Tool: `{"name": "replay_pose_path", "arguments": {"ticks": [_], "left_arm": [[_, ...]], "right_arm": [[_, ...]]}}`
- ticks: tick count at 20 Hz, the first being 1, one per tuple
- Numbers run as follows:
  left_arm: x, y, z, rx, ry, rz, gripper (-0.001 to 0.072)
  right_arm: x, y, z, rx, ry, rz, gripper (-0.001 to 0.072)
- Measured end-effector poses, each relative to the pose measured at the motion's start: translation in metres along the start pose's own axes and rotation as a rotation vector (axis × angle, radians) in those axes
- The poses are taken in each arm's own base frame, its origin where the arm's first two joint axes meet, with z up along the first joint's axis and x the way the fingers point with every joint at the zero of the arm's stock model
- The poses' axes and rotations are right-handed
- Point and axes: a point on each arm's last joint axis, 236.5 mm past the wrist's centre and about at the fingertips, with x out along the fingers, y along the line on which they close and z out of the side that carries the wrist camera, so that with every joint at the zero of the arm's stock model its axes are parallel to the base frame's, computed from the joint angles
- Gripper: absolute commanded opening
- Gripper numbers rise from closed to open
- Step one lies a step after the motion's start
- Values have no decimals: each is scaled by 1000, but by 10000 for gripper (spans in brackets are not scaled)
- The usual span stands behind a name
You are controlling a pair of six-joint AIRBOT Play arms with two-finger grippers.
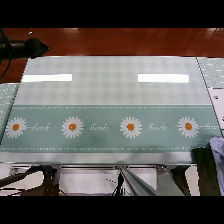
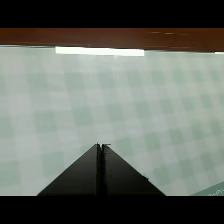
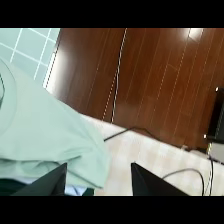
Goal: Fold the shirts.
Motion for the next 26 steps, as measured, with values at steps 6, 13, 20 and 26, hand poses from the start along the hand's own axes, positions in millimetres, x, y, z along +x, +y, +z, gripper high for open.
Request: {"name": "replay_pose_path", "arguments": {"ticks": [6, 13, 20, 26], "left_arm": [[-17, -40, 18, 114, -12, -106, 608], [-6, -105, -16, 314, 153, -136, 608], [16, -96, -78, 534, 401, 272, 605], [20, -96, -94, 590, 457, 356, 605]], "right_arm": [[-29, 91, 72, -175, -334, 334, 491], [-130, 305, 42, -632, -412, 958, 602], [-144, 405, -34, -1037, -386, 894, 601], [-146, 419, -47, -1109, -409, 856, 600]]}}
